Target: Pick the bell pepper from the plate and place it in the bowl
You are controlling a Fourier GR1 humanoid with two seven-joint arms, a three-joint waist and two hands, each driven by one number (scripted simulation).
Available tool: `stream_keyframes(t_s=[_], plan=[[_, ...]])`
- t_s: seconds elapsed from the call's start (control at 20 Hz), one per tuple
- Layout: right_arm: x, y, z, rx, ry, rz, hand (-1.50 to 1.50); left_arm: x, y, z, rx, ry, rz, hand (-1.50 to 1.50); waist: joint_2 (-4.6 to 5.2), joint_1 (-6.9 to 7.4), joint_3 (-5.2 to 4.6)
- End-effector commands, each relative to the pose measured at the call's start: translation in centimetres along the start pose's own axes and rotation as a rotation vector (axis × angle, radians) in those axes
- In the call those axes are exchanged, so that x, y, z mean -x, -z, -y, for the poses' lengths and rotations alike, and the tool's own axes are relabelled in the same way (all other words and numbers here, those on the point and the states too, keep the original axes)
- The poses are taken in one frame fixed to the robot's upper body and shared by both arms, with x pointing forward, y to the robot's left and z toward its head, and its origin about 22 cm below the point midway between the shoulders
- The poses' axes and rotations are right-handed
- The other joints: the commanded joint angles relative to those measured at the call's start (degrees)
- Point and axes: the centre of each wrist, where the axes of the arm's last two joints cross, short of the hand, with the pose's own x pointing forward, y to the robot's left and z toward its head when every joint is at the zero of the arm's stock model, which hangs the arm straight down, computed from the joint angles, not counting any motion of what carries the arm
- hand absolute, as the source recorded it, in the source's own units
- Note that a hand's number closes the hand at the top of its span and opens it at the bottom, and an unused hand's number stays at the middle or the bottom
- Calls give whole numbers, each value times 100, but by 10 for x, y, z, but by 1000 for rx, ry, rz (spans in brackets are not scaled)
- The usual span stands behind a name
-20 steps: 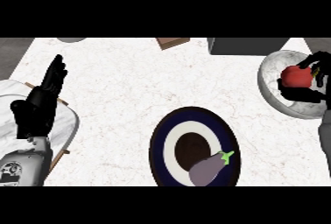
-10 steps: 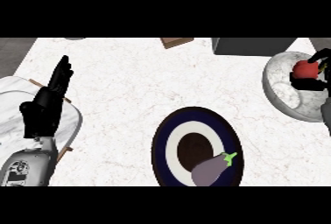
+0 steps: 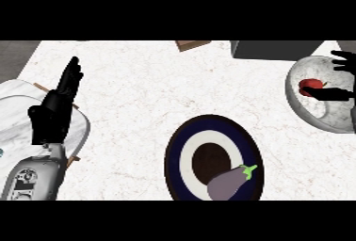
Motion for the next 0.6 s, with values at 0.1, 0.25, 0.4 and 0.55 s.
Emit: stream_keyframes(t_s=[0.1, 0.25, 0.4, 0.55], plan=[[8, 5, 16, 52, 180, 80, -150, 5, -4, -10, 7, 6, 2, 0, -11, -5, -2], [15, 2, 17, 93, 202, 47, -150, -2, -9, 6, -6, -9, -5, 0, -25, -25, -5], [37, -6, 45, 74, 267, 28, -150, 4, -1, -19, -24, 13, -3, 0, -53, -125, -11], [41, -4, 73, 52, 325, 33, -150, 4, -4, -20, -5, 13, -13, 0, -59, -119, -11]])
